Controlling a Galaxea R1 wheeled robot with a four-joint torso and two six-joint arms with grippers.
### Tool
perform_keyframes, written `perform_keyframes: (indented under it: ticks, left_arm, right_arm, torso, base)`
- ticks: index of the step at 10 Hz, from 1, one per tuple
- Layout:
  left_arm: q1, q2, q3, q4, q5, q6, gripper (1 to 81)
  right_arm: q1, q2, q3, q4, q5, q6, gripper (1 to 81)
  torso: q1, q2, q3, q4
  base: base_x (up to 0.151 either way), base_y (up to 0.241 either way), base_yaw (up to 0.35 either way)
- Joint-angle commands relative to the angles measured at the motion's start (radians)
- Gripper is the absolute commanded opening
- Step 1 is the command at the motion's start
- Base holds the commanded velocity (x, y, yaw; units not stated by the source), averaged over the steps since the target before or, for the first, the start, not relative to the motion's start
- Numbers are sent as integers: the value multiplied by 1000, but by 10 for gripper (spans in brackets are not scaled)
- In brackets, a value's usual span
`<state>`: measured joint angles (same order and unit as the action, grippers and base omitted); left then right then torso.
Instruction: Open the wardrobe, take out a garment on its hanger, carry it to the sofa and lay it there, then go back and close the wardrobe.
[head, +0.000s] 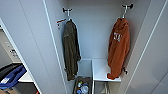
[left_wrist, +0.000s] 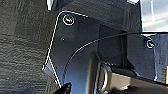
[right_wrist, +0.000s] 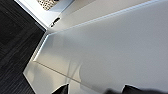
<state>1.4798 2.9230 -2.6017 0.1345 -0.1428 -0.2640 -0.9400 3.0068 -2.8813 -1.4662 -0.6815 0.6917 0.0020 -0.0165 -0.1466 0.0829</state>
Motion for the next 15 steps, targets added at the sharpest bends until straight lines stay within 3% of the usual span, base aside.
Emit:
perform_keyframes:
  ticks: [1,3,5,6,9,11,13,15]
  left_arm:
    - [-29,-13,0,7,48,2,811]
    - [-29,-11,0,7,48,2,811]
    - [-29,-10,0,7,48,2,811]
    - [-29,-10,0,7,48,2,811]
    - [-29,-10,0,8,48,3,811]
    - [-29,-8,0,20,48,3,811]
    - [-29,-10,0,24,49,3,811]
    - [-29,-10,0,22,57,3,811]
  right_arm:
    - [51,-13,34,90,135,-3,811]
    - [-10,-16,70,158,244,-3,811]
    - [-67,-52,139,296,349,-3,811]
    - [-95,-85,203,407,364,-3,811]
    - [-190,-203,433,656,372,-1,811]
    - [-282,-195,458,727,370,0,811]
    - [-375,-144,389,765,378,6,811]
    - [-453,-109,302,830,454,5,811]
  torso:
    - [0,0,0,0]
    - [0,0,0,0]
    - [0,0,0,0]
    - [0,0,0,0]
    - [0,0,0,0]
    - [0,0,0,0]
    - [0,0,0,0]
    - [0,0,0,0]
  base:
    - [0,0,0]
    - [0,0,0]
    - [0,0,0]
    - [0,0,0]
    - [0,0,0]
    - [0,0,0]
    - [0,0,0]
    - [0,0,0]
